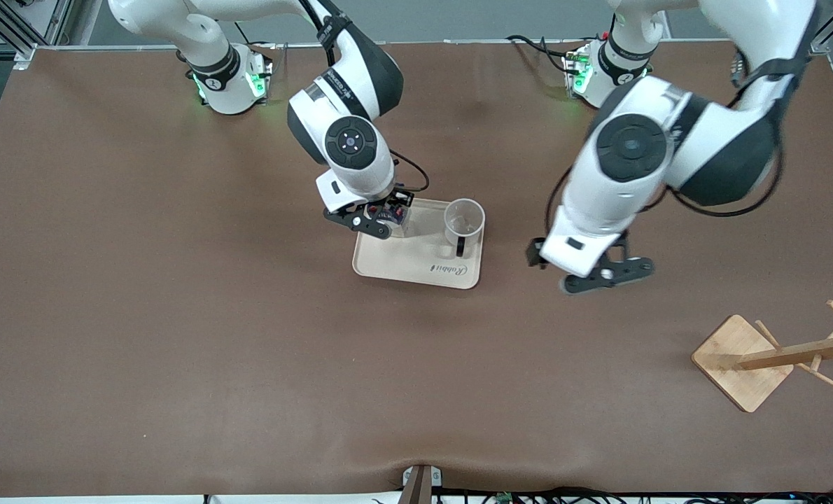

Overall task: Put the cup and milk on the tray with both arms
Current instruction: 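Lower the mug onto the tray and open the left gripper, then carry the milk carton onto the tray while the left gripper withdraws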

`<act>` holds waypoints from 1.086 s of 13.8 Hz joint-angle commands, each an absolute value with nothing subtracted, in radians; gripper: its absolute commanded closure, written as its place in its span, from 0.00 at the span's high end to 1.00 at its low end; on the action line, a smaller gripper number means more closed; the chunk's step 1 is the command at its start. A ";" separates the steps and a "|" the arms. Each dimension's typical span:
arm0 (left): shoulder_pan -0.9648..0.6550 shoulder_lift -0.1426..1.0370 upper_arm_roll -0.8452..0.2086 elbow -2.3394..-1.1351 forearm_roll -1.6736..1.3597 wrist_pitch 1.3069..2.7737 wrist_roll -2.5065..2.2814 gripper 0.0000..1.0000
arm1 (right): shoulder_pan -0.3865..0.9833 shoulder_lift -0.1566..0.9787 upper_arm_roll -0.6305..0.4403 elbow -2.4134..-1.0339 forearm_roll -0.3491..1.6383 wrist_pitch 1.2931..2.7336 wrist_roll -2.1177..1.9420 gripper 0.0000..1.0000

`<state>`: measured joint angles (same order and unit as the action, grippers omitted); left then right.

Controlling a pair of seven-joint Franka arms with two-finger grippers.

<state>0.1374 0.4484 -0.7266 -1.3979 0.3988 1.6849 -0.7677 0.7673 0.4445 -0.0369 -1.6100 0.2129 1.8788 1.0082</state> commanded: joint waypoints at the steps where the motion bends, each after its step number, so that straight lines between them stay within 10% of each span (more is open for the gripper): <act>1: 0.198 0.379 -0.729 -1.416 0.376 1.634 -0.649 1.00 | 0.795 0.462 -0.051 -1.594 0.210 1.905 1.026 0.33; 3: 0.261 0.341 -0.730 -1.416 0.341 1.623 -0.560 1.00 | 0.795 0.462 -0.052 -1.598 0.203 1.916 1.026 0.53; 4: 0.282 0.321 -0.730 -1.416 0.327 1.620 -0.516 1.00 | 0.793 0.462 -0.052 -1.598 0.201 1.916 1.026 0.88; 5: 0.311 0.305 -0.730 -1.416 0.304 1.618 -0.468 1.00 | 0.792 0.462 -0.054 -1.597 0.199 1.914 1.025 1.00; 10: 0.410 0.220 -0.718 -1.391 0.194 1.575 -0.257 1.00 | 0.782 0.450 -0.054 -1.580 0.204 1.899 1.023 1.00; 15: 0.117 0.088 -0.223 -1.397 0.026 1.496 -0.083 1.00 | 0.767 0.443 -0.055 -1.445 0.206 1.712 1.025 1.00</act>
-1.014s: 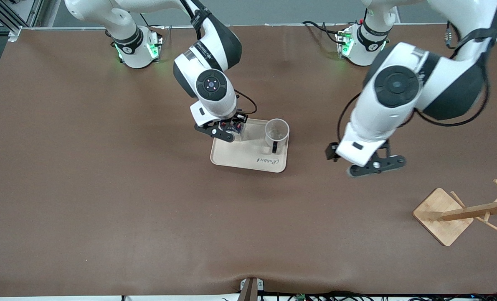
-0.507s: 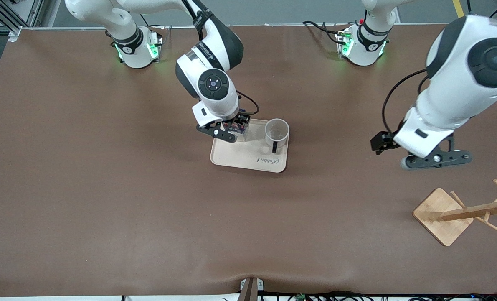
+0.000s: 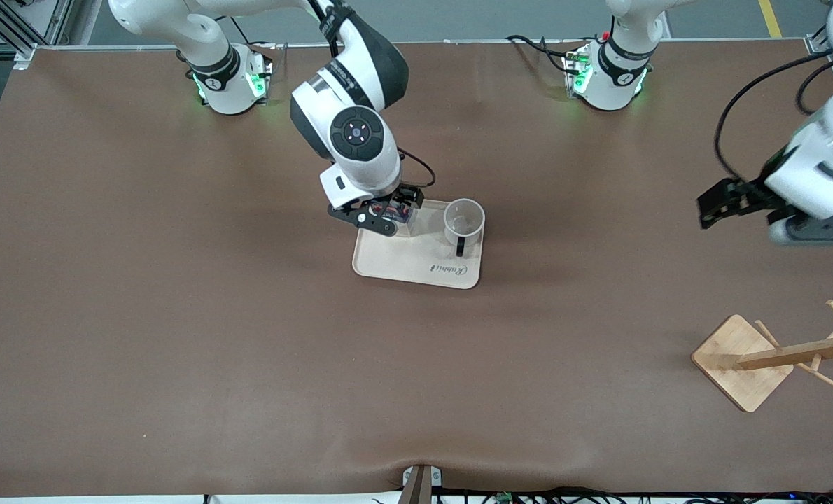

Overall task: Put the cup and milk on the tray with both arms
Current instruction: 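Carry the milk carton onto the tray while the left gripper withdraws, then open the right gripper and withdraw it from the milk carton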

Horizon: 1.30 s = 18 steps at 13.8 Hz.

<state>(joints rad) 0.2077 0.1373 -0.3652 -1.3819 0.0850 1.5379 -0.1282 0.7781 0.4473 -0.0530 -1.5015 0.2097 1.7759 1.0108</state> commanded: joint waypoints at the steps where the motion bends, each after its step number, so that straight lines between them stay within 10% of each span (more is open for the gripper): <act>1: 0.063 0.068 -0.165 -1.399 0.025 1.464 -0.081 1.00 | 0.767 0.440 -0.055 -1.424 0.193 1.706 1.014 1.00; 11: -0.051 -0.046 -0.054 -1.505 0.023 1.476 -0.143 1.00 | 0.609 0.371 -0.058 -1.143 0.198 1.453 0.996 1.00; 18: -0.043 -0.031 -0.049 -1.502 0.021 1.516 -0.130 1.00 | 0.390 0.076 -0.095 -1.378 0.129 1.405 0.476 1.00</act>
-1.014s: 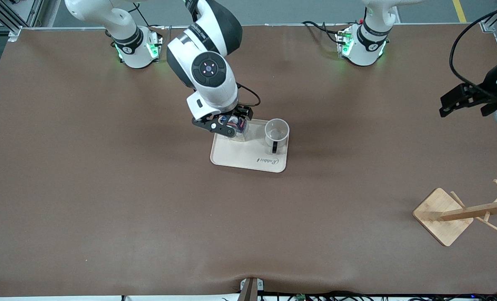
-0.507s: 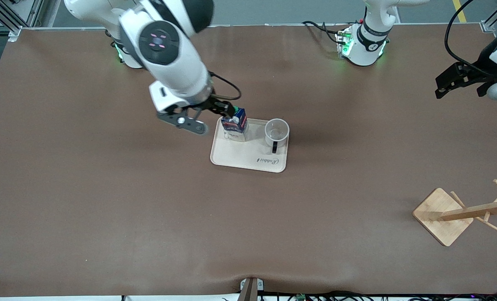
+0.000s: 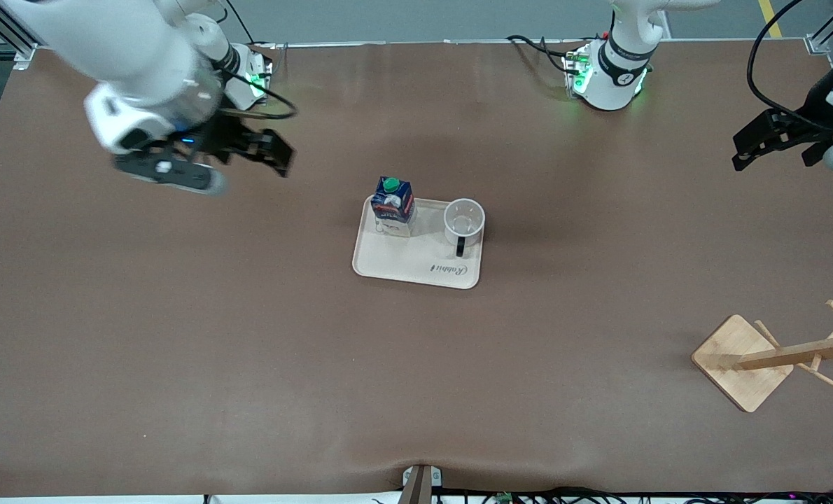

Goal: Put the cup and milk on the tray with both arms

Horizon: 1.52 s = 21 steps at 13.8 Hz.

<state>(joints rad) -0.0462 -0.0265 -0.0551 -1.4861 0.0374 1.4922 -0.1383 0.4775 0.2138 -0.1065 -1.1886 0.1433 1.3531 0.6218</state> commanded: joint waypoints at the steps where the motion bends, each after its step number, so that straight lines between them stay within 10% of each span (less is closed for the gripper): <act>1: -0.043 -0.029 -0.048 -1.500 0.021 1.517 -0.126 1.00 | 0.353 0.021 -0.095 -1.455 0.127 1.426 0.413 1.00; 9: -0.046 -0.021 -0.049 -1.499 0.020 1.534 -0.126 1.00 | 0.025 -0.015 -0.095 -1.502 0.032 1.404 -0.279 1.00; 21: -0.043 -0.031 -0.046 -1.500 0.021 1.532 -0.126 1.00 | -0.023 -0.009 -0.091 -1.465 0.014 1.381 -0.279 1.00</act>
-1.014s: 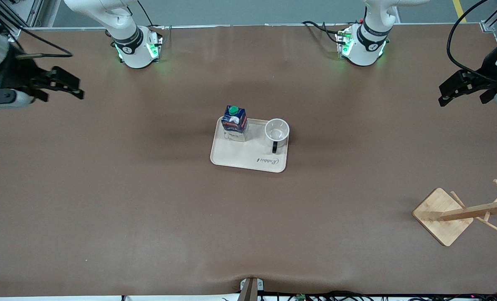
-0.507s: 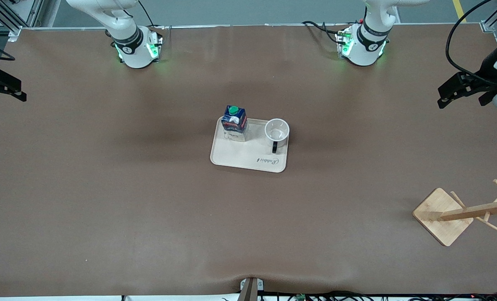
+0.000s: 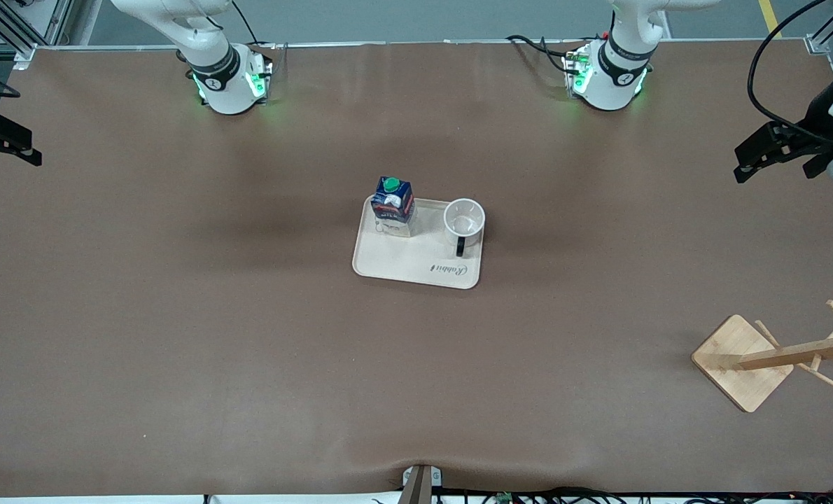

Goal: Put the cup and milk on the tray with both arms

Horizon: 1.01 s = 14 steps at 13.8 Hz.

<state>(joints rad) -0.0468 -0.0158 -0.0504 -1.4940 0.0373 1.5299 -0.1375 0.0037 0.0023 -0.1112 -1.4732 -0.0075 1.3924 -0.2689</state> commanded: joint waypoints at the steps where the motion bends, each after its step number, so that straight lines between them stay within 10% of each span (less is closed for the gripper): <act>1: -0.038 -0.031 -0.046 -1.499 0.021 1.532 -0.124 1.00 | -0.021 -0.009 -0.091 -1.463 0.014 1.381 -0.276 1.00; 14: -0.032 -0.017 -0.046 -1.500 0.018 1.594 -0.126 1.00 | -0.023 -0.008 -0.089 -1.465 0.021 1.373 -0.272 1.00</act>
<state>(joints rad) -0.0377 -0.0156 -0.0486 -1.4958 0.0373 1.5848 -0.1373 0.0032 0.0022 -0.1074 -1.4704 0.0021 1.3889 -0.2688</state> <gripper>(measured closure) 0.000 0.000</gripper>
